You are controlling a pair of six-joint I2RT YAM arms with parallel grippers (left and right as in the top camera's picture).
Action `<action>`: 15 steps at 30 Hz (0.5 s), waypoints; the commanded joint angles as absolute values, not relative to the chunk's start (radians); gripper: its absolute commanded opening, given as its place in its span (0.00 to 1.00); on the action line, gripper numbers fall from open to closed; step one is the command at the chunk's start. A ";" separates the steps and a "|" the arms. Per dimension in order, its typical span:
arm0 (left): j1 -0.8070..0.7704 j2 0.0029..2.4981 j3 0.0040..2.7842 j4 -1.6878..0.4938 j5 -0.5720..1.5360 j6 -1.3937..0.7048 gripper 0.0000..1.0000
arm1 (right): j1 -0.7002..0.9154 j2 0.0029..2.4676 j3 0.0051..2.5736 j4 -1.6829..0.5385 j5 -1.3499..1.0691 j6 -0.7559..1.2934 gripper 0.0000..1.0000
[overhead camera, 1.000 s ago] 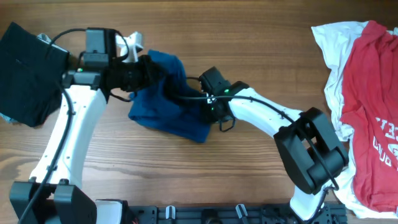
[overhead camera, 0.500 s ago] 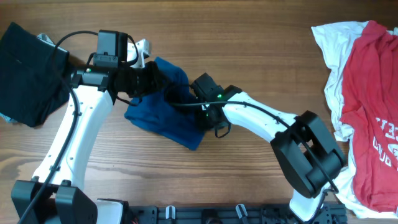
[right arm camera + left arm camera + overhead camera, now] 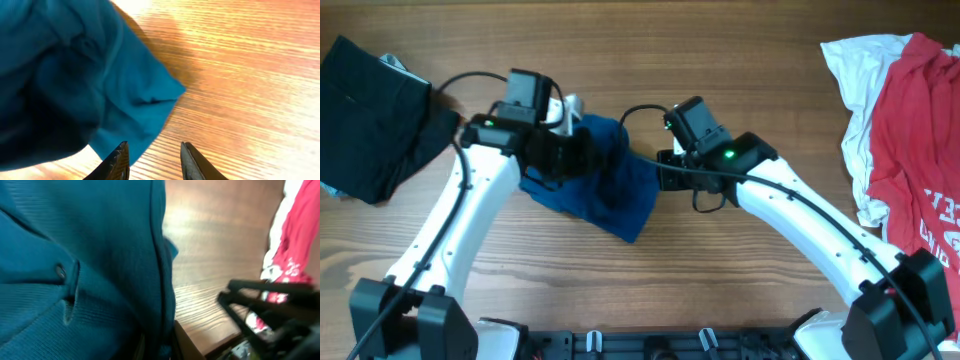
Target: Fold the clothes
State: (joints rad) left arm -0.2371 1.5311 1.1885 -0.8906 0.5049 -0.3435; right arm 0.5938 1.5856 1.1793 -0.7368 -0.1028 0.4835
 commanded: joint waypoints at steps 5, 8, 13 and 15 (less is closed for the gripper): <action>-0.381 1.516 1.138 -0.913 0.482 -0.331 0.53 | 0.590 1.564 1.174 -0.761 -0.052 0.497 0.34; -0.344 1.456 1.163 -0.914 0.453 -0.253 0.54 | 0.585 1.564 1.174 -0.760 -0.057 0.474 0.34; -0.157 1.372 1.173 -0.873 0.289 -0.254 0.60 | 0.584 1.564 1.174 -0.670 -0.296 0.290 0.45; -0.093 1.383 1.172 -0.840 0.290 -0.254 0.62 | 0.584 1.565 1.174 -0.631 -0.352 0.292 0.46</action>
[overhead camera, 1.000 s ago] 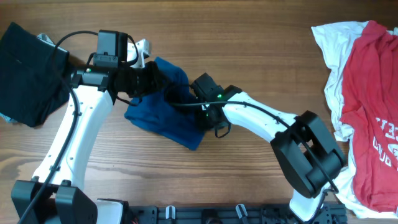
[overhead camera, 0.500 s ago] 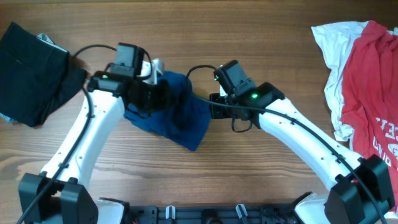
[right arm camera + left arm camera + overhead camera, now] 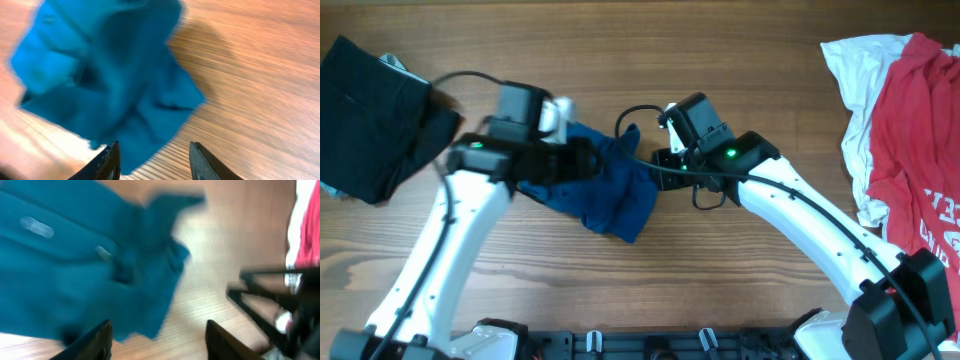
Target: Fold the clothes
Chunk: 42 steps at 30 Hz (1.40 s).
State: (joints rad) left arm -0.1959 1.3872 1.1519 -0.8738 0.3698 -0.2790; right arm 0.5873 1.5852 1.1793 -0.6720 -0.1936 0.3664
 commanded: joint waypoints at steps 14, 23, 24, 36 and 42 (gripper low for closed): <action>-0.006 1.802 1.172 -0.731 0.290 -0.247 0.60 | 0.643 1.697 1.174 -0.213 -0.533 0.427 0.66; -0.006 1.855 1.172 -0.832 0.290 -0.246 0.60 | 0.642 1.891 1.174 -0.047 -0.551 0.527 0.72; -0.007 1.855 1.172 -0.831 0.290 -0.246 0.60 | 0.642 1.895 1.174 -0.059 -0.550 0.526 0.72; -0.006 1.855 1.172 -0.831 0.290 -0.246 0.62 | 0.622 1.898 1.174 -0.754 -0.038 0.535 0.53; -0.006 1.855 1.172 -0.831 0.290 -0.246 0.65 | 0.611 1.833 1.174 -0.809 -0.026 0.561 0.40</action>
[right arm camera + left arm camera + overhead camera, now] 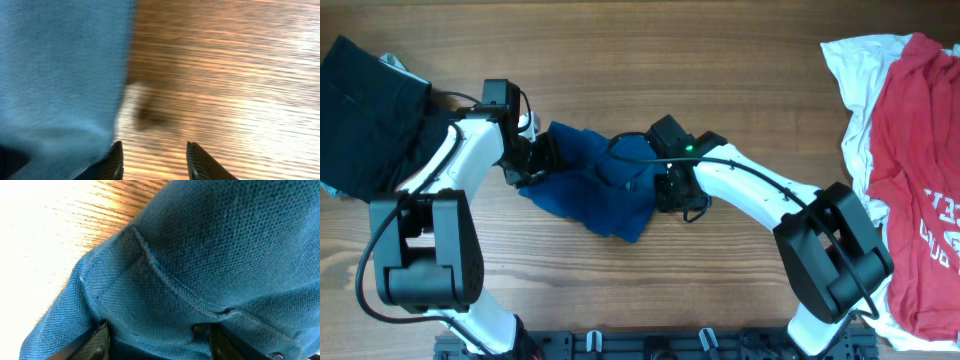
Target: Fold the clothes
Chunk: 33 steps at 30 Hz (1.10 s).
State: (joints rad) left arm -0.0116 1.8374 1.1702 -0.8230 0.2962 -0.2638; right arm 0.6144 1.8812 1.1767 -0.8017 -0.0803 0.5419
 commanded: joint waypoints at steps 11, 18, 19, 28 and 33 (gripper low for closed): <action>-0.007 1.855 1.172 -0.831 0.291 -0.247 0.66 | 0.612 1.546 1.174 -0.624 -0.189 0.498 0.45; -0.009 1.855 1.172 -0.832 0.291 -0.247 0.67 | 0.664 1.770 1.173 -0.602 -0.295 0.496 0.45; -0.009 1.855 1.172 -0.832 0.291 -0.247 0.67 | 0.673 1.797 1.173 -0.604 -0.299 0.492 0.45; -0.009 1.855 1.172 -0.841 0.290 -0.246 0.67 | 0.698 1.883 1.172 -0.770 -0.255 0.480 0.41; -0.009 1.855 1.172 -0.842 0.290 -0.246 0.67 | 0.693 1.866 1.172 -0.801 -0.200 0.478 0.39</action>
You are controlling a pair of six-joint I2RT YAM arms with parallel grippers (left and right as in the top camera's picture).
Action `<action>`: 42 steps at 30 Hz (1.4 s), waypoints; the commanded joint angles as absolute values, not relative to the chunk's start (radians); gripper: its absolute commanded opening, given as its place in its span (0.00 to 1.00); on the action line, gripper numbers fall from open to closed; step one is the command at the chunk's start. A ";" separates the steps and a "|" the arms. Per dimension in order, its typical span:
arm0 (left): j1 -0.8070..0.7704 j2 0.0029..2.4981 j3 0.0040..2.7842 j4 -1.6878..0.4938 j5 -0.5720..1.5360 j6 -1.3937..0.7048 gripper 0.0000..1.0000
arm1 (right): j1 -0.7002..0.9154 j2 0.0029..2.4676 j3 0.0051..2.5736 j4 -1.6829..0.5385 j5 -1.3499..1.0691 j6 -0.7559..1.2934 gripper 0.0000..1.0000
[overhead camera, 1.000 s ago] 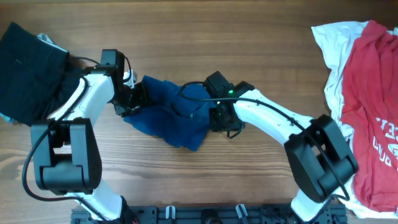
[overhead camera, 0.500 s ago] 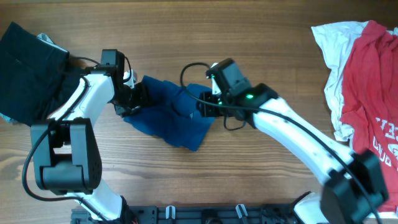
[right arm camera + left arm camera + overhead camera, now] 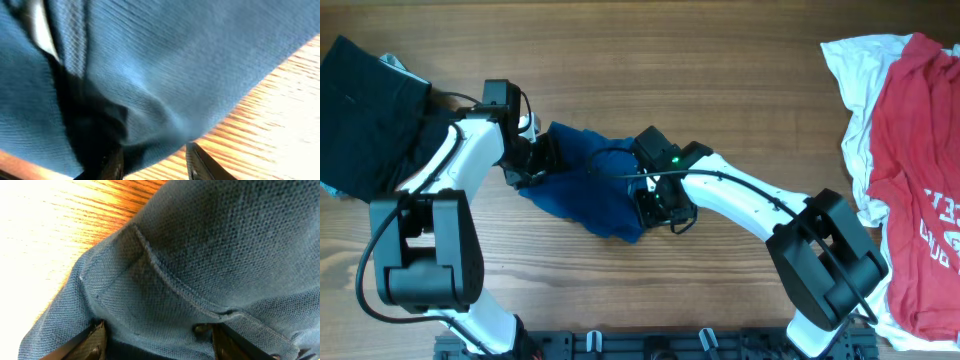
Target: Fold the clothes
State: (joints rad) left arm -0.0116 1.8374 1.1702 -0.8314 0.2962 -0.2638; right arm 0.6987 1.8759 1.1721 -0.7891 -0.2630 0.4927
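A crumpled blue polo shirt (image 3: 582, 185) lies on the wooden table left of centre. My left gripper (image 3: 528, 160) is down at the shirt's left edge. In the left wrist view the left gripper (image 3: 157, 347) is open, with blue knit (image 3: 200, 255) spread between its fingers. My right gripper (image 3: 655, 203) is at the shirt's lower right edge. In the right wrist view the right gripper (image 3: 152, 162) is also open, and a fold of the blue cloth (image 3: 150, 75) reaches down between the fingertips onto the wood.
A folded black garment (image 3: 370, 110) lies at the far left, close behind the left arm. A red shirt (image 3: 915, 170) lies on a white shirt (image 3: 855, 90) in a heap at the right edge.
My right gripper has moved left, from bare wood beside the shirt's right edge onto the shirt's lower right part. Blue cloth now fills its view. The left gripper and the shirt have not moved.
First my left gripper was shut on the blue shirt, with the right gripper open beside it. Half a second later the left gripper was open and the shirt lay crumpled. Then both grippers were low at opposite edges of the shirt, and the right one is now over its cloth.
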 commanded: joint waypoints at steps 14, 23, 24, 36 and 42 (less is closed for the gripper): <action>-0.009 1.855 1.118 -1.058 0.294 -0.334 0.52 | 0.640 1.515 1.174 -0.832 -0.059 0.470 0.47; -0.009 1.775 1.028 -1.143 0.347 -0.320 0.57 | 0.638 1.515 1.171 -0.844 -0.165 0.354 0.51; -0.009 1.735 1.030 -1.142 0.347 -0.323 0.59 | 0.638 1.515 1.171 -0.844 -0.199 0.333 0.51; -0.008 1.495 1.052 -0.842 0.234 -0.321 0.70 | 0.719 1.565 1.169 -0.805 -0.366 0.291 0.50; -0.008 1.655 1.052 -0.792 0.223 -0.320 0.69 | 0.756 1.710 1.169 -0.746 -0.428 0.369 0.45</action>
